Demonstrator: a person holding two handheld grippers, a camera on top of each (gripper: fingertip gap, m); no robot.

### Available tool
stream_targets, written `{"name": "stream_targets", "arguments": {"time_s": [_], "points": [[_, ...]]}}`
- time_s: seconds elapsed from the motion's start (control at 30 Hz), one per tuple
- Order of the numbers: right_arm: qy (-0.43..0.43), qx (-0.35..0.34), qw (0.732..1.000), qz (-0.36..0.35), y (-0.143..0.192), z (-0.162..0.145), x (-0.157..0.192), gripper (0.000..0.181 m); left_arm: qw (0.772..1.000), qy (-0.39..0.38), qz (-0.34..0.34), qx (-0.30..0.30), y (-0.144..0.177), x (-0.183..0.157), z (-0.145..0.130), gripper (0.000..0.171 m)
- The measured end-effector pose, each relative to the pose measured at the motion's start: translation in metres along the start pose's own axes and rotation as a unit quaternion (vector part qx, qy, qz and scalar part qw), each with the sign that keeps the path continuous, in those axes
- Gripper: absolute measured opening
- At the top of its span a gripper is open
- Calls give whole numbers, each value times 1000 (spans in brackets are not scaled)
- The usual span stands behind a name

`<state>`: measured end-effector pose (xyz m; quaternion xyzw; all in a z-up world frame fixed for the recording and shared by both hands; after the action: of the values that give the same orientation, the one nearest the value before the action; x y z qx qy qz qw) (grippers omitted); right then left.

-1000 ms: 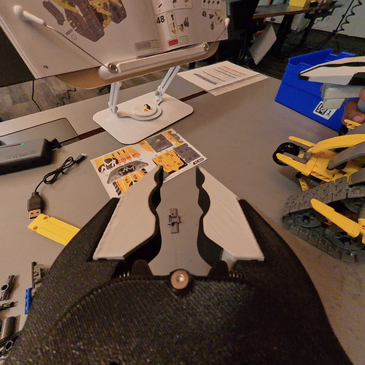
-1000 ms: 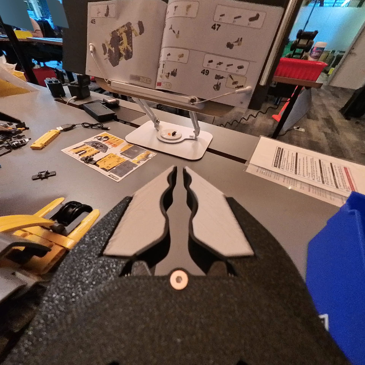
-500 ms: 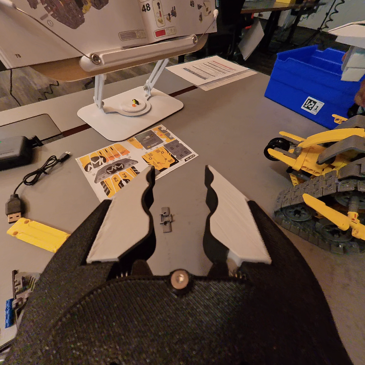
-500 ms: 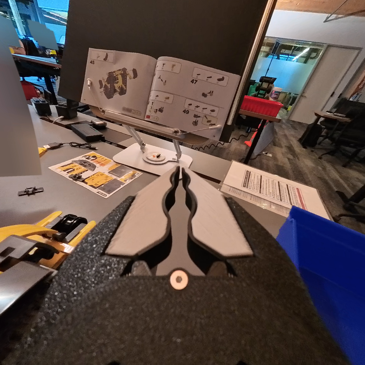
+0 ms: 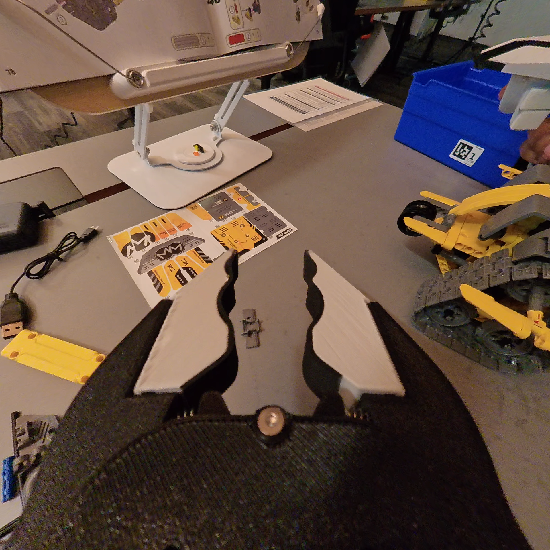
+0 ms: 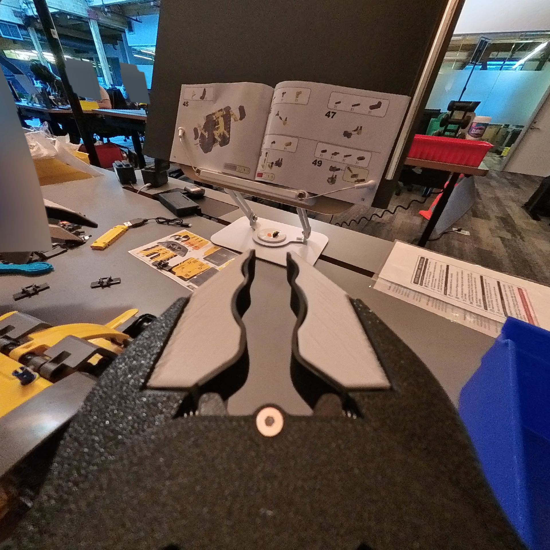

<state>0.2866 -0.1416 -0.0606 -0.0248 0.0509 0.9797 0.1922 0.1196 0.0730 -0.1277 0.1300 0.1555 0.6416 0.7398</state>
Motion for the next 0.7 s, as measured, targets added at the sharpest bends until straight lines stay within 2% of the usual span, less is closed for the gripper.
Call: {"name": "stream_targets", "arguments": {"time_s": [0.2, 0.57, 0.7], "points": [[-32, -7, 999, 27, 0, 1, 5, 21, 999, 18, -31, -1, -1, -7, 0, 44], [-47, -18, 998, 44, 1, 5, 10, 22, 999, 19, -37, -20, 3, -10, 8, 46], [-51, -26, 998, 37, 2, 6, 6, 22, 999, 7, -20, -33, 8, -6, 13, 46]]}}
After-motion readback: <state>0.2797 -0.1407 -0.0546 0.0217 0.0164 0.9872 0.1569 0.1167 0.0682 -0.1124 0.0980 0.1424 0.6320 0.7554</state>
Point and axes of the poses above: each gripper's, where its closed fingertips meet, y back along the fingers, z out of its top, x = y × z across the jaws, the point moved 1 cm from there along y, back along the fingers, and after that the axes turned 2 degrees about x, right-handed, at the moved point
